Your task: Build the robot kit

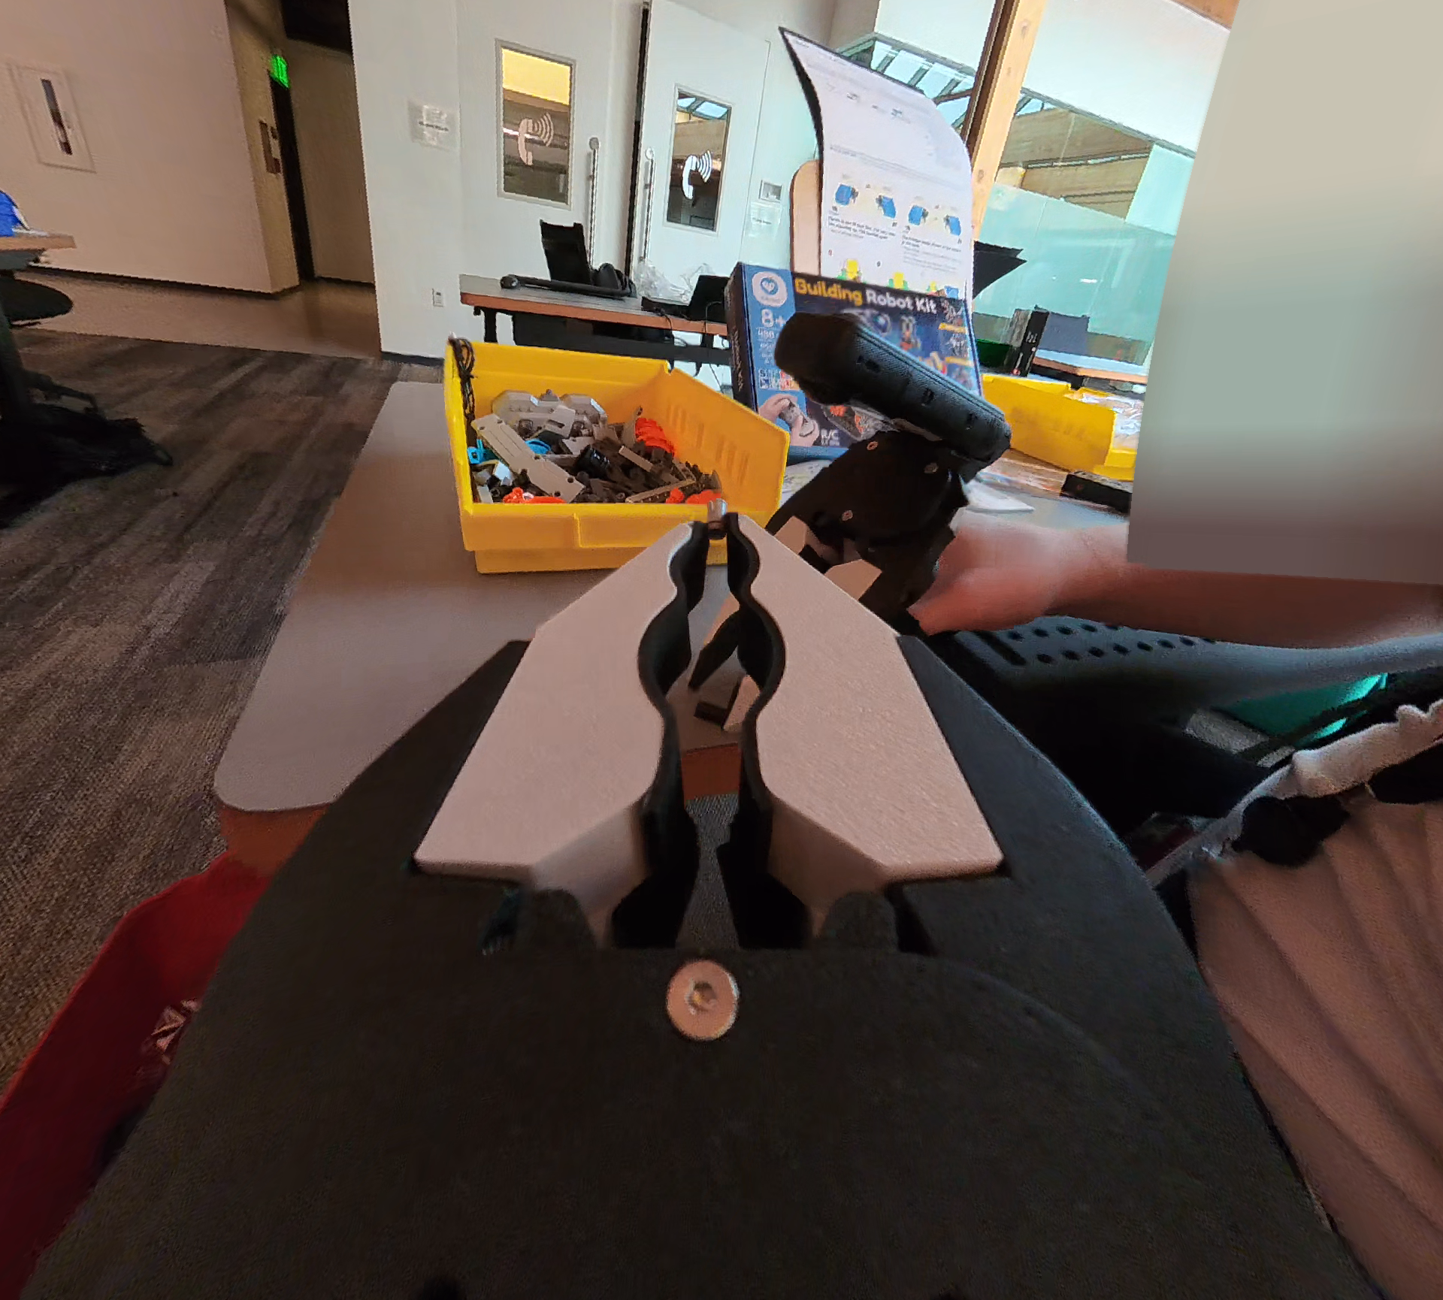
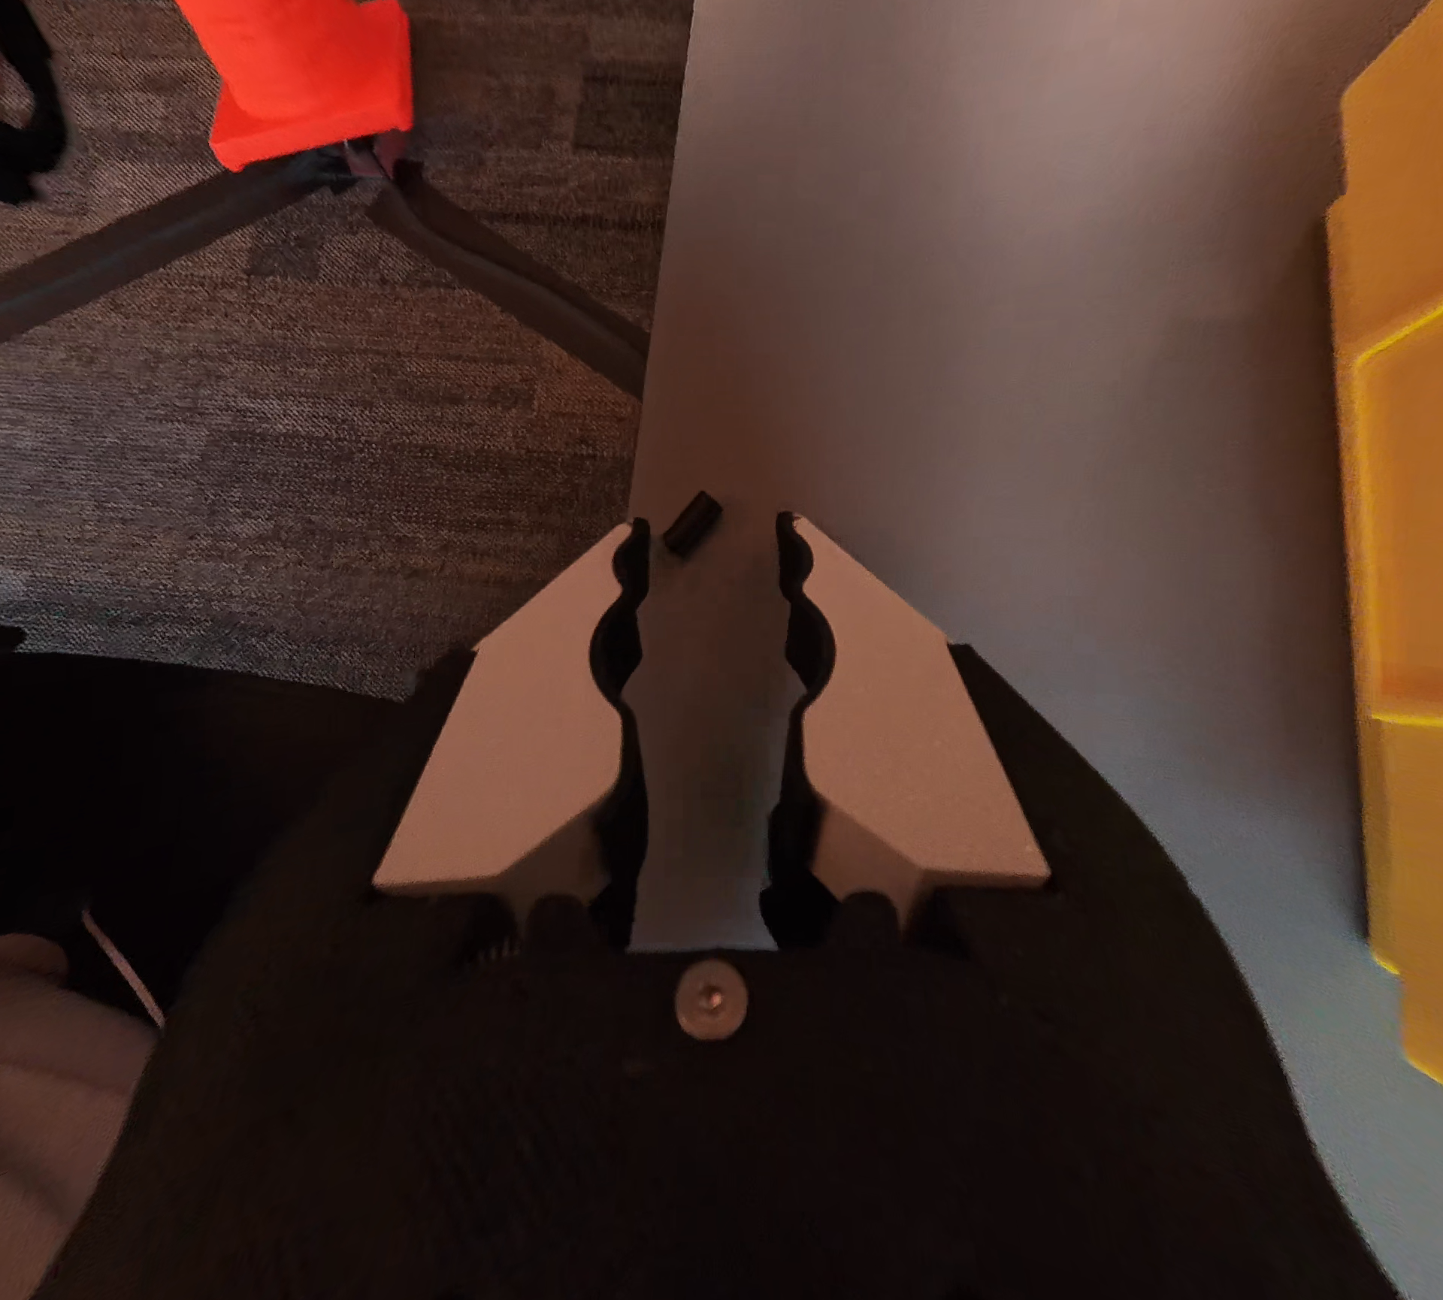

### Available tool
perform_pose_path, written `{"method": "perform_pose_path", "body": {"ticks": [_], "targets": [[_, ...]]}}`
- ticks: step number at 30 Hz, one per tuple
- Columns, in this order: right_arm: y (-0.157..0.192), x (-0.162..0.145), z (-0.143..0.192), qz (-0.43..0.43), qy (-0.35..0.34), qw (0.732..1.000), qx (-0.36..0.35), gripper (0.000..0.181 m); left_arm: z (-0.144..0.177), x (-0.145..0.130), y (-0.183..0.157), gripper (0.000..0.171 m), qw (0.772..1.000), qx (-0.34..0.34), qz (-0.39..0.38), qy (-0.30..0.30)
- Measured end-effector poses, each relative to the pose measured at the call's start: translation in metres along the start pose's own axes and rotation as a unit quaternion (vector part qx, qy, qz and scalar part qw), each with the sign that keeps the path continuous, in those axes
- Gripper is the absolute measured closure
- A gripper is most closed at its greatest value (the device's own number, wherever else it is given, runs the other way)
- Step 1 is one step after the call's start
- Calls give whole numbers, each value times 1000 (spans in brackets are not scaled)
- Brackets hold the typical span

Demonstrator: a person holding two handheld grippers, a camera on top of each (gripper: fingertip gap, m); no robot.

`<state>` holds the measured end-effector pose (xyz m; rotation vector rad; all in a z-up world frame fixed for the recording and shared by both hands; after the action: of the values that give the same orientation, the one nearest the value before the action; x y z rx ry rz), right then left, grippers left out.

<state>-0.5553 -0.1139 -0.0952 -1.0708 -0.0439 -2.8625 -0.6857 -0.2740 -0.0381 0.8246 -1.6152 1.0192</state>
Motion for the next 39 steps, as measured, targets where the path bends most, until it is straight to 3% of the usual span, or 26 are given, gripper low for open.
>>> {"method": "perform_pose_path", "body": {"ticks": [1,2,4,11,14,22,23,25,27,30,34,39], "targets": [[0,-1,-2,-1,1,1000,-6,151,2,-2,1,169,1000,1,-2,5],[-2,-1,-1,-3,-2,1000,-15,166,4,-4,2,169,1000,1,-3,11],[-5,0,-1,-3,2,1000,-11,173,6,-8,3,169,1000,-7,-2,20],[-11,2,-1,29,18,999,16,173,7,-16,0,169,999,-23,-4,36],[-12,3,-3,20,12,1000,17,152,10,-16,1,169,999,-22,-1,35],[-4,-3,-2,44,-25,999,-21,161,14,-16,2,169,999,-20,6,36],[-3,-4,-2,52,-32,998,-22,173,13,-16,3,169,999,-20,7,37],[-6,-3,-3,54,-41,998,-18,173,9,-19,4,169,999,-24,14,43],[0,4,20,73,-86,994,-3,174,1,-20,0,168,998,-33,18,57],[12,2,84,151,-161,975,-7,174,-22,-25,-13,169,991,-85,43,89],[11,-54,155,161,-208,965,-19,174,-91,-38,-63,169,966,-193,80,150],[23,-153,219,104,-183,973,-90,172,-187,-59,-140,169,911,-302,138,246]]}}
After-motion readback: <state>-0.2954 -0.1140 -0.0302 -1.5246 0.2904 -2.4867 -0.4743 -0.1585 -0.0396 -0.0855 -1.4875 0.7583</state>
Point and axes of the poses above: each gripper's, where its closed fingertips meet, z back along the fingers, x out of its top, y = z × x across the jaws, the point moved 9 cm from there along z, back along the fingers, and after that the axes turned 4 degrees about z, right-handed, at the moved point
